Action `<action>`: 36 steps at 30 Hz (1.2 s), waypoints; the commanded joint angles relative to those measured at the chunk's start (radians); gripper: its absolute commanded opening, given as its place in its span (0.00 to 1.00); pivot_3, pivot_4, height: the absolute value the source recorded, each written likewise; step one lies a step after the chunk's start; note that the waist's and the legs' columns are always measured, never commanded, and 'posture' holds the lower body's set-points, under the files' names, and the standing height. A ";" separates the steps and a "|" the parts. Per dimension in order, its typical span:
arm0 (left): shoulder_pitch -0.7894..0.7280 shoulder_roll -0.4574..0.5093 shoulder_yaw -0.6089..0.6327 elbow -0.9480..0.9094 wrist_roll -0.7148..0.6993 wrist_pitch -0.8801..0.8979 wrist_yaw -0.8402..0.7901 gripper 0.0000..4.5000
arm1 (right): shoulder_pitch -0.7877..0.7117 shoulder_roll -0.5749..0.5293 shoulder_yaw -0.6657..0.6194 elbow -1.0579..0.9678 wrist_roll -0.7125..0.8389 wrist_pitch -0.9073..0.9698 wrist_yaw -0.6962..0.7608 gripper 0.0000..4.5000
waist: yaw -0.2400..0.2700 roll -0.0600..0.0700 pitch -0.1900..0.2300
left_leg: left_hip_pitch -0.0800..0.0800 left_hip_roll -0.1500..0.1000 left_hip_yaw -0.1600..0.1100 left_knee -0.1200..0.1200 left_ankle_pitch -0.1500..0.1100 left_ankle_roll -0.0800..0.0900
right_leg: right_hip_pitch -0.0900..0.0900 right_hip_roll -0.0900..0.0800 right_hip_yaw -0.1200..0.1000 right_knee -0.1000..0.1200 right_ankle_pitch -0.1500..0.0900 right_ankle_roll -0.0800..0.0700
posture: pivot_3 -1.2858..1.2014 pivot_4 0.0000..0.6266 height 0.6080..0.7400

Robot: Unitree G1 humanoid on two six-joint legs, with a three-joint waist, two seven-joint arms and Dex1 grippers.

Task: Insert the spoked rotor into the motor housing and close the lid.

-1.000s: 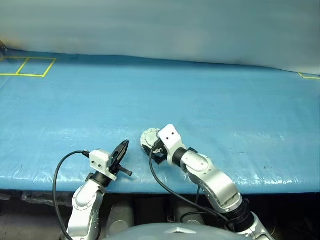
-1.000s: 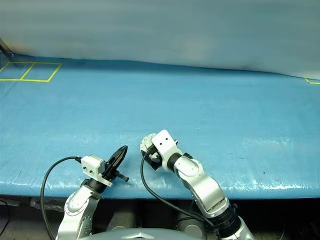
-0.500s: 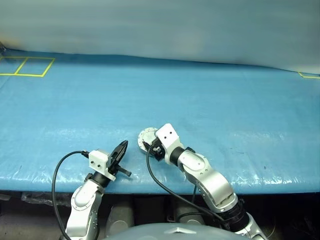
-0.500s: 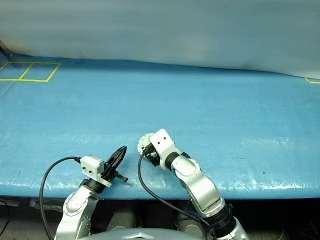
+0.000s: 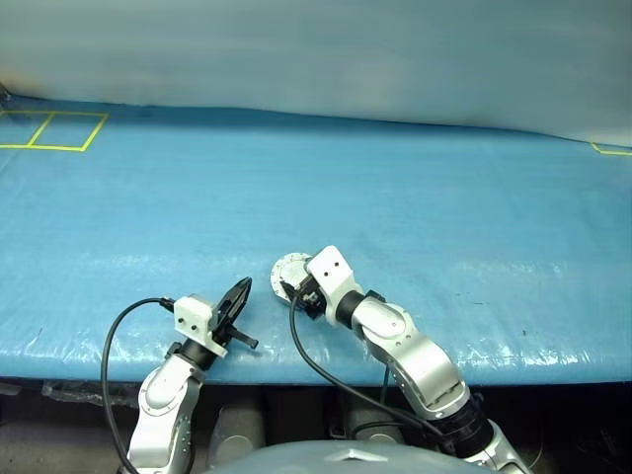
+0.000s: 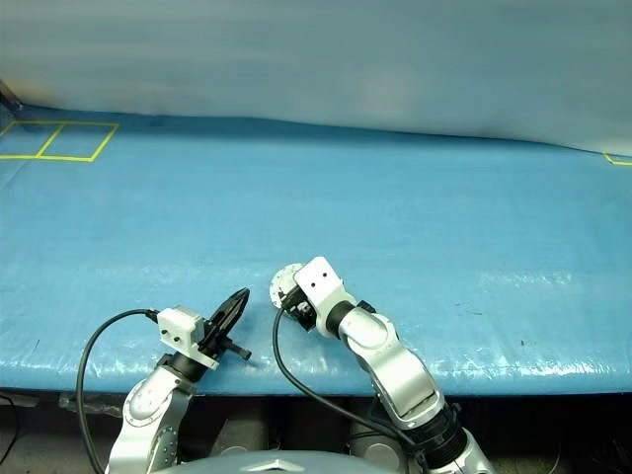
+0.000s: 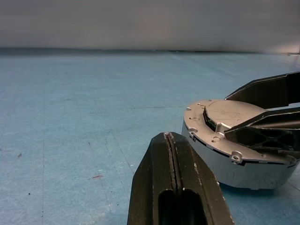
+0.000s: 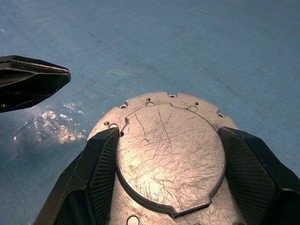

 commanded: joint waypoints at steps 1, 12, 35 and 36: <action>0.001 0.007 -0.005 -0.026 -0.016 0.000 0.000 0.00 | -0.003 -0.020 0.012 0.011 0.003 0.041 0.036 0.67 | 0.000 0.000 0.000 | 0.000 0.000 0.000 0.000 0.000 0.000 | 0.000 0.000 0.000 0.000 0.000 0.000 | 0.52 0.24 1.00; -0.001 0.015 -0.017 -0.037 -0.023 0.022 -0.009 0.00 | -0.034 -0.042 -0.020 0.039 0.009 -0.001 0.083 0.67 | 0.001 0.000 0.000 | 0.001 0.000 -0.001 0.000 -0.001 0.000 | 0.000 -0.001 -0.001 -0.002 0.000 0.000 | 0.52 0.24 1.00; -0.293 0.153 0.147 -0.230 -0.398 0.798 0.097 0.00 | -0.010 -0.004 -0.014 0.124 -0.021 -0.040 0.085 0.67 | -0.007 -0.001 -0.002 | 0.004 0.001 -0.003 0.000 -0.001 0.000 | 0.003 0.002 -0.001 -0.001 0.000 0.001 | 0.52 0.24 1.00; -0.323 0.173 0.163 -0.221 -0.445 0.846 0.080 0.00 | -0.010 -0.003 -0.013 0.126 -0.022 -0.041 0.084 0.67 | -0.007 -0.002 -0.002 | 0.003 0.001 -0.003 0.000 -0.001 0.000 | 0.004 0.003 -0.001 -0.001 0.000 0.001 | 0.52 0.24 1.00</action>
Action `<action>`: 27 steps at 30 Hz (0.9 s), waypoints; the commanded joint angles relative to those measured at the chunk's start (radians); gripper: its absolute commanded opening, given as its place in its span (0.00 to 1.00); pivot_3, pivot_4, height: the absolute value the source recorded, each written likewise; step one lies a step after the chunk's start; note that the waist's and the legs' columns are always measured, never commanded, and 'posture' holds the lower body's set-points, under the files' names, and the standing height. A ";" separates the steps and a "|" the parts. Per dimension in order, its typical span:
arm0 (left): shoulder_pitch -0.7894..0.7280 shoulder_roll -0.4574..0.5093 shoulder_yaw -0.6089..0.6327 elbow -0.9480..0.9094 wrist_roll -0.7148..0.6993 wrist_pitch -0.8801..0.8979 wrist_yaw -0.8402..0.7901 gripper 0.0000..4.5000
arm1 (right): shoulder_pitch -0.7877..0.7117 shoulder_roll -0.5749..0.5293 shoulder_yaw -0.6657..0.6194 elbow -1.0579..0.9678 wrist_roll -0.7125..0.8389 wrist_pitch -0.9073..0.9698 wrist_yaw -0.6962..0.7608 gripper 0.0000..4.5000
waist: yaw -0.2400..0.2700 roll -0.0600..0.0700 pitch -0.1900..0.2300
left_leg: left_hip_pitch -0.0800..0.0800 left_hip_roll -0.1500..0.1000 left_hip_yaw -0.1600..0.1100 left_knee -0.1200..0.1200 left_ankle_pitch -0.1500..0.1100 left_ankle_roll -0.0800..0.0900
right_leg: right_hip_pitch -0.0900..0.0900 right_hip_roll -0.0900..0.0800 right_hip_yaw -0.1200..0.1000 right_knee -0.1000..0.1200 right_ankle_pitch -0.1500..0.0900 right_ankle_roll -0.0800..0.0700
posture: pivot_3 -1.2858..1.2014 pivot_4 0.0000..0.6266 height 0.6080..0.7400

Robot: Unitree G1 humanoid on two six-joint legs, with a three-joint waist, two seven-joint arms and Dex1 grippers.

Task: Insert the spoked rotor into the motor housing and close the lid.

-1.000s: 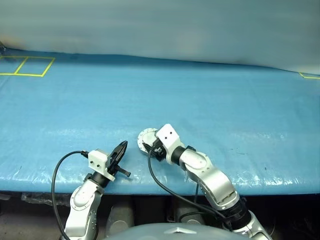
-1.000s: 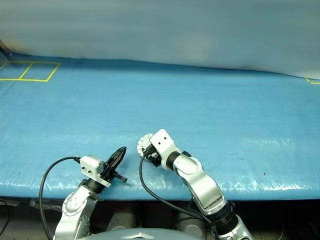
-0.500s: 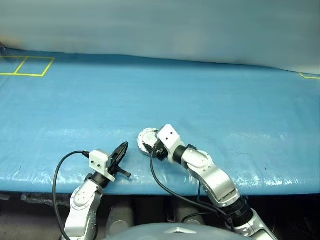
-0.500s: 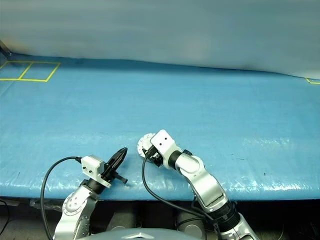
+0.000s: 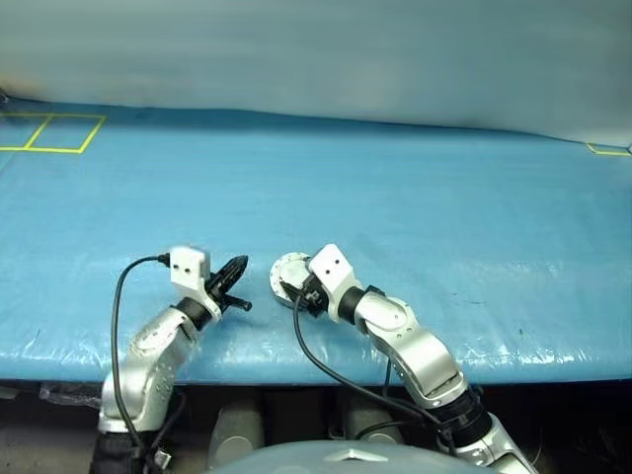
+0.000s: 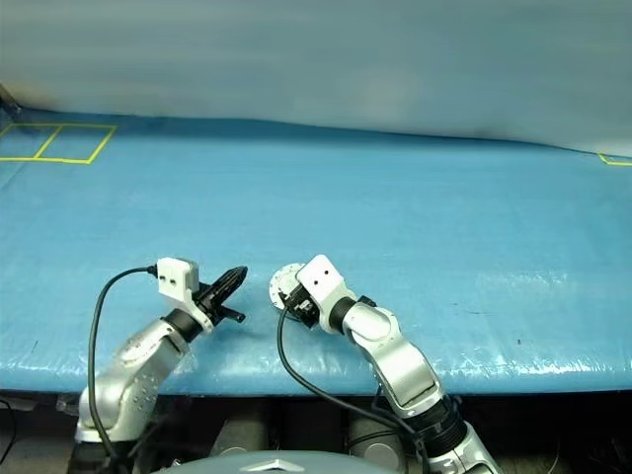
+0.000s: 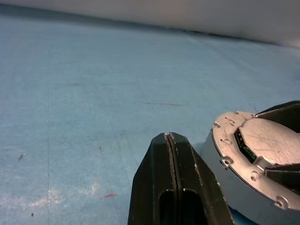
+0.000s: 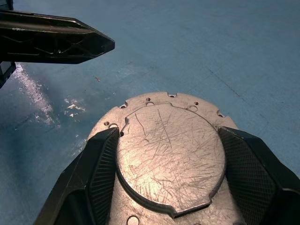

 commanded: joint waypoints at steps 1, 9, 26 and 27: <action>-0.085 0.055 0.062 -0.037 -0.177 0.162 -0.064 0.00 | 0.015 0.000 0.015 0.042 -0.016 0.031 -0.005 0.67 | -0.001 0.000 0.000 | 0.000 0.000 0.000 0.000 0.000 0.000 | 0.000 0.000 0.000 0.000 0.000 0.001 | 0.52 0.24 1.00; -0.264 0.189 -0.001 0.155 -0.247 0.331 -0.265 0.00 | 0.013 0.008 0.018 0.059 -0.019 0.022 -0.004 0.67 | -0.002 -0.001 0.000 | 0.002 -0.002 0.000 0.000 0.000 0.000 | 0.000 0.000 0.001 0.000 0.001 0.001 | 0.52 0.24 1.00; -0.382 0.189 -0.182 0.351 -0.035 0.305 -0.341 0.00 | 0.048 0.008 0.008 0.021 -0.016 0.046 -0.004 0.67 | 0.001 -0.003 -0.002 | 0.002 -0.002 0.001 -0.001 0.001 -0.001 | 0.001 -0.002 0.002 0.000 0.000 0.000 | 0.52 0.24 1.00; -0.381 0.187 -0.181 0.352 -0.032 0.305 -0.342 0.00 | 0.050 0.005 0.009 0.017 -0.014 0.049 0.000 0.67 | 0.002 -0.003 -0.002 | 0.002 -0.002 0.001 -0.001 0.001 -0.001 | 0.001 -0.002 0.002 0.000 0.000 0.000 | 0.52 0.24 1.00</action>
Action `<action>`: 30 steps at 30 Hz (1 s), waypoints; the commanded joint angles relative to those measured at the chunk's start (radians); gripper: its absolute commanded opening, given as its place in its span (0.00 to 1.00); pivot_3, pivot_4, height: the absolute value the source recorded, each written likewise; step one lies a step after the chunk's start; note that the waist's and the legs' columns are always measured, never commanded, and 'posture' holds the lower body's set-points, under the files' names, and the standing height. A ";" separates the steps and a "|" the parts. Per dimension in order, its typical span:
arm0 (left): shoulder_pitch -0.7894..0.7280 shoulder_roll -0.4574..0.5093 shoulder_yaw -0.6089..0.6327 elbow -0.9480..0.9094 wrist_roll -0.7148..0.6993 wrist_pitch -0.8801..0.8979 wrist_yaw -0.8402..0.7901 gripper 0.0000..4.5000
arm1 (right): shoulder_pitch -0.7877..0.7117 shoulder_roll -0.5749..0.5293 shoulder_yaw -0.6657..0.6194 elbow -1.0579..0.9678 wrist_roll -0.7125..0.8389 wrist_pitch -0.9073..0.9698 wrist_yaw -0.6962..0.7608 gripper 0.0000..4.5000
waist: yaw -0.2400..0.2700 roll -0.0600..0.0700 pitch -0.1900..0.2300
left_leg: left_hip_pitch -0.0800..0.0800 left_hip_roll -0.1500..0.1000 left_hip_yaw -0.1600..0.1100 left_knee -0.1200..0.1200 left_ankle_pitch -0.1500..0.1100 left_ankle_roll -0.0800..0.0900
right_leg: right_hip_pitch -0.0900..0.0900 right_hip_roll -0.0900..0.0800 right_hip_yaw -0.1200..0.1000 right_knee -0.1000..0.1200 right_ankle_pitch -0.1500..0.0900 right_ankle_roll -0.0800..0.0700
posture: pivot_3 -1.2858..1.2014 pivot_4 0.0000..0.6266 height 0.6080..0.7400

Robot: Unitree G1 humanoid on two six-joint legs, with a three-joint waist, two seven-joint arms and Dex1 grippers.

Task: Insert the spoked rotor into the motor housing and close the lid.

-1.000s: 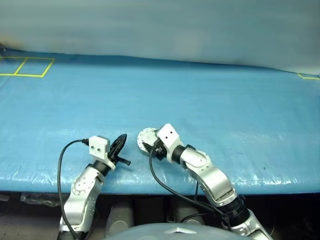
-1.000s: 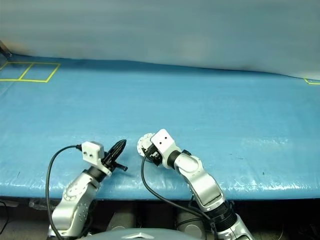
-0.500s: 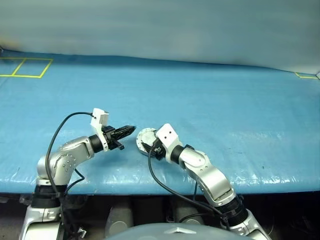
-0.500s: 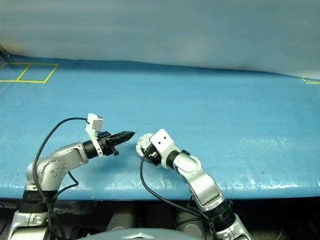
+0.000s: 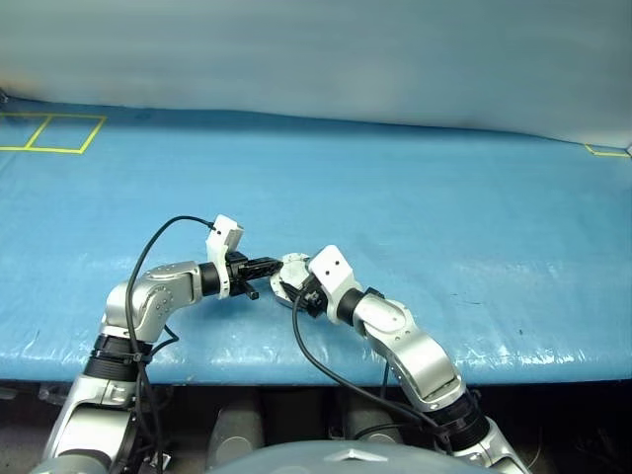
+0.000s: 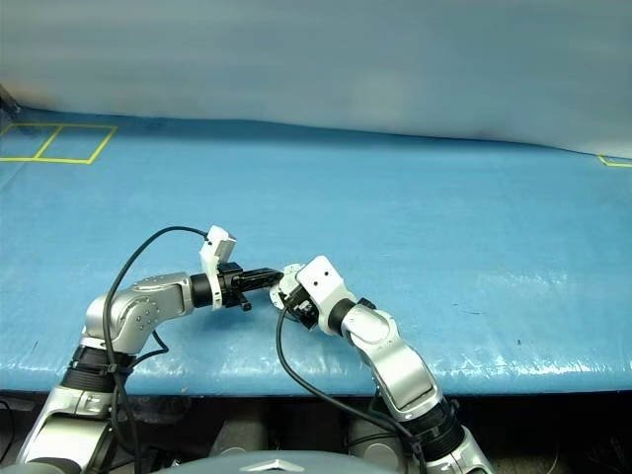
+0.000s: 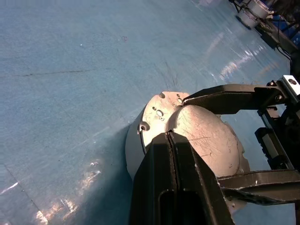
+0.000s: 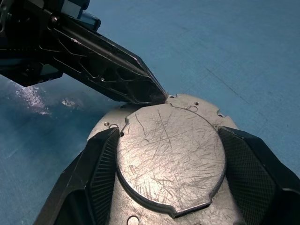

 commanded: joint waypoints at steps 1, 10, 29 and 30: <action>0.005 -0.005 -0.013 0.023 0.035 0.005 0.007 0.00 | 0.033 -0.018 0.011 0.018 0.004 0.049 0.016 0.67 | 0.001 0.000 0.000 | 0.000 0.000 0.000 0.000 0.000 0.000 | 0.000 0.000 0.000 0.000 0.000 0.000 | 0.52 0.24 1.00; 0.012 -0.014 -0.031 0.016 0.042 0.016 -0.016 0.00 | 0.079 -0.024 -0.031 -0.037 0.054 0.046 0.038 0.99 | 0.009 -0.001 -0.001 | 0.000 -0.001 0.000 -0.002 0.000 0.000 | 0.000 0.000 0.000 -0.001 0.000 0.000 | 0.52 0.24 1.00; 0.010 -0.039 -0.034 0.010 0.061 -0.022 -0.061 0.00 | 0.312 0.177 -0.424 -0.186 0.561 0.204 -0.074 0.99 | 0.013 0.000 0.000 | -0.003 -0.001 -0.003 -0.003 0.000 0.000 | -0.001 -0.002 0.000 -0.003 -0.001 0.000 | 0.52 0.24 1.00; 0.011 -0.040 -0.035 0.009 0.062 -0.023 -0.061 0.00 | 0.307 0.201 -0.431 -0.173 0.579 0.224 -0.094 0.99 | 0.013 0.000 0.000 | -0.004 -0.001 -0.003 -0.003 0.000 0.000 | -0.001 -0.001 0.000 -0.003 -0.001 0.000 | 0.52 0.24 1.00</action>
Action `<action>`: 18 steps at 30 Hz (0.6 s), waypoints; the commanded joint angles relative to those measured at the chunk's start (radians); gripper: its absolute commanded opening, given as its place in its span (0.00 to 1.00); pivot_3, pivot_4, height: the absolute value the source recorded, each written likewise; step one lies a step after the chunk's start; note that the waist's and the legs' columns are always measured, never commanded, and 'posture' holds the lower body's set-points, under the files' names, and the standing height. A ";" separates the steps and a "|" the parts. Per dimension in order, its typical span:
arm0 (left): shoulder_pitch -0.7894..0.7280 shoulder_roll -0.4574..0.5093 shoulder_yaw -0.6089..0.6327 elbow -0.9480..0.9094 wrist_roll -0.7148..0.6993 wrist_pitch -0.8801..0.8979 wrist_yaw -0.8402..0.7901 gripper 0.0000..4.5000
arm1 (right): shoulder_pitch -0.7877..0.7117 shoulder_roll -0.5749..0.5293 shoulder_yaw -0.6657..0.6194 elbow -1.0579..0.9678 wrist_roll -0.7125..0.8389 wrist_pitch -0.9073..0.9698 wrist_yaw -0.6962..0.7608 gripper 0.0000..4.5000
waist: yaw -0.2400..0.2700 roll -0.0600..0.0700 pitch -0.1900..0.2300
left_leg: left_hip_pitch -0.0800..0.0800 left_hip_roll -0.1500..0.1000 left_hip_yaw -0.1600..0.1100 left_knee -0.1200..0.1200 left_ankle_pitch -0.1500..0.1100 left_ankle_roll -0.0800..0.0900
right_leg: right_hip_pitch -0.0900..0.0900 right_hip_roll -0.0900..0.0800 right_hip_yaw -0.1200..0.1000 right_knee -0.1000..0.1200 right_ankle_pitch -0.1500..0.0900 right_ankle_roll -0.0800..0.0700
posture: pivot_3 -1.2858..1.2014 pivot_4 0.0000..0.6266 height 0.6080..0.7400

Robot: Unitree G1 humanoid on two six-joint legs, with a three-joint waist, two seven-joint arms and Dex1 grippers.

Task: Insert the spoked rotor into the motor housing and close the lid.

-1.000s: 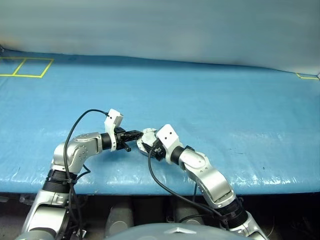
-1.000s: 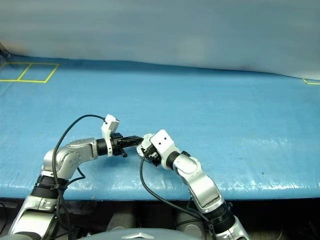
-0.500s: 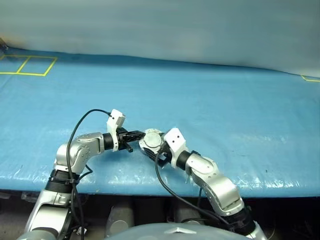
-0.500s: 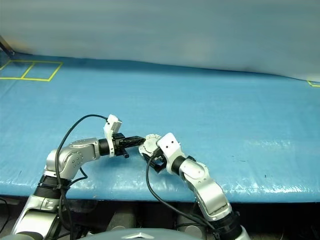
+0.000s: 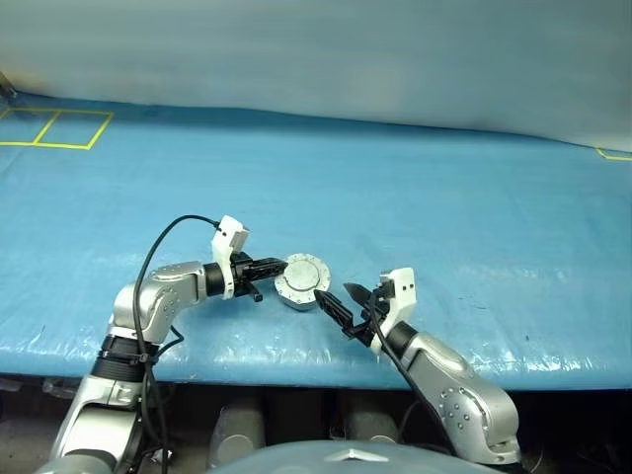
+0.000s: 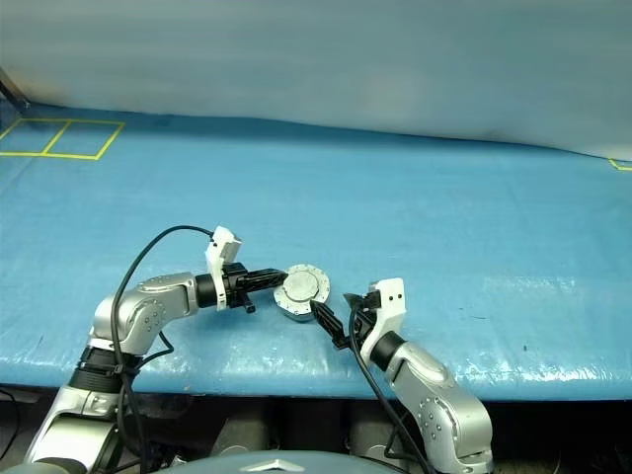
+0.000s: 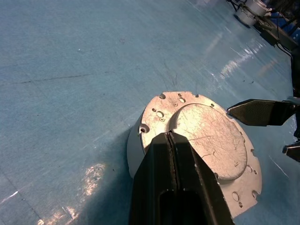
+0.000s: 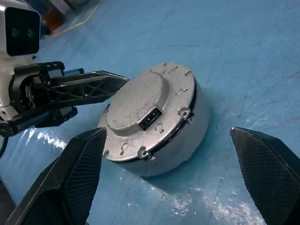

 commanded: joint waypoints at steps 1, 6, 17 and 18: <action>0.011 -0.011 -0.023 0.006 0.014 0.004 -0.008 0.00 | -0.021 0.082 -0.034 0.034 0.087 0.063 -0.079 0.99 | 0.000 0.000 0.000 | 0.000 0.000 0.000 0.000 0.000 0.000 | 0.000 0.000 0.000 0.000 0.000 0.000 | 0.52 0.24 1.00; 0.017 -0.007 -0.016 0.002 0.020 0.002 -0.014 0.00 | -0.047 0.151 -0.056 0.070 0.191 0.138 -0.151 0.99 | -0.001 0.000 0.000 | -0.001 -0.001 0.000 0.000 0.000 0.000 | 0.000 0.000 0.000 -0.001 0.000 0.000 | 0.52 0.24 1.00; 0.037 -0.006 -0.011 -0.009 0.031 0.001 -0.011 0.00 | -0.095 0.224 -0.107 0.180 0.576 0.220 -0.316 0.99 | -0.004 0.000 0.000 | 0.000 0.000 -0.001 -0.001 0.000 0.000 | 0.001 0.001 0.000 -0.001 0.000 0.000 | 0.52 0.24 1.00; 0.038 -0.006 -0.011 -0.008 0.031 0.001 -0.011 0.00 | -0.099 0.229 -0.104 0.191 0.608 0.214 -0.333 0.99 | -0.005 0.000 0.000 | 0.000 0.000 -0.001 -0.001 0.000 0.000 | 0.001 0.001 0.000 -0.001 0.000 0.000 | 0.52 0.24 1.00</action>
